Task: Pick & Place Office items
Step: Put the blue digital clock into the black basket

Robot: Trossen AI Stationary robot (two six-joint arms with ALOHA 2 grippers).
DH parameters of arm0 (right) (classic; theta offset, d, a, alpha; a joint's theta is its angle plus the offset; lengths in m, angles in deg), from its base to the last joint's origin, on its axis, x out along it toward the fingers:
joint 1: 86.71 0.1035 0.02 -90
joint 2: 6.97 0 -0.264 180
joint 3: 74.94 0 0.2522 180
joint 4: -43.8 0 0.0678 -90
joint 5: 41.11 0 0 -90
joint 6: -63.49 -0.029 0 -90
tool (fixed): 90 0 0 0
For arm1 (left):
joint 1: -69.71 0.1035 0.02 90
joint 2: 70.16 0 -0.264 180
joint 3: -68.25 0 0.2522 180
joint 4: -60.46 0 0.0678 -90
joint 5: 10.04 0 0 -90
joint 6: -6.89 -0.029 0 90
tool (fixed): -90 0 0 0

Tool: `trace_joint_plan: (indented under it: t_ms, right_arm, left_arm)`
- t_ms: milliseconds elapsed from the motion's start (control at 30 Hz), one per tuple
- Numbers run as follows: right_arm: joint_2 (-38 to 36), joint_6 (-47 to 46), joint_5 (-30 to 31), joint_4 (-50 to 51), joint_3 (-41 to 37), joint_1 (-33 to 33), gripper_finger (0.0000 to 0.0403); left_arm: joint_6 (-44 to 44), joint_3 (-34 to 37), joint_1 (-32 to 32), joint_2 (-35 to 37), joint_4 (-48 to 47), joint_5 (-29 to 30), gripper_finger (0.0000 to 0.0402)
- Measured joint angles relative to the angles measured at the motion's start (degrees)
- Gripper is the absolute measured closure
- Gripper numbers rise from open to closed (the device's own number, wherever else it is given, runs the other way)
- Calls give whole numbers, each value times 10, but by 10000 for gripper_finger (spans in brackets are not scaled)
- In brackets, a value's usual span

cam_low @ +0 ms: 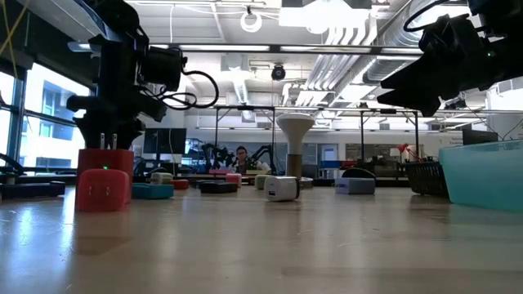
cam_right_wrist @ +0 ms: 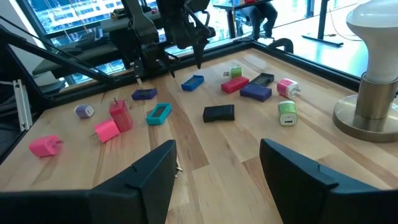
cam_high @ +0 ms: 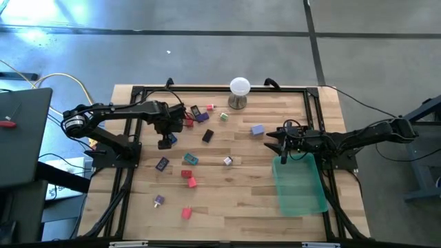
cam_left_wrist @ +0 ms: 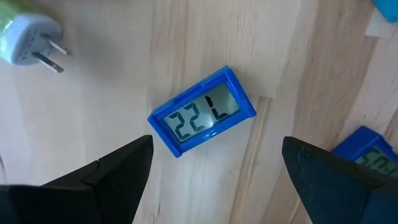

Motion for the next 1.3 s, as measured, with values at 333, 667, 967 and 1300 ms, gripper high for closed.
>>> trace_joint_plan:
  t_ms: [333,667,967,1300]
  right_arm:
    - [0,-23,0,0,0,0,182]
    - [0,-27,0,1,0,0,182]
    - [0,-24,0,6,0,0,182]
    - [0,-40,-4,21,0,0,182]
  left_arm:
    - [-106,2,0,-2,16,24,53]
    - [-135,6,-3,-53,38,25,53]
    - [-155,6,-26,-84,53,83,53]
    - [-161,10,-34,-84,72,83,53]
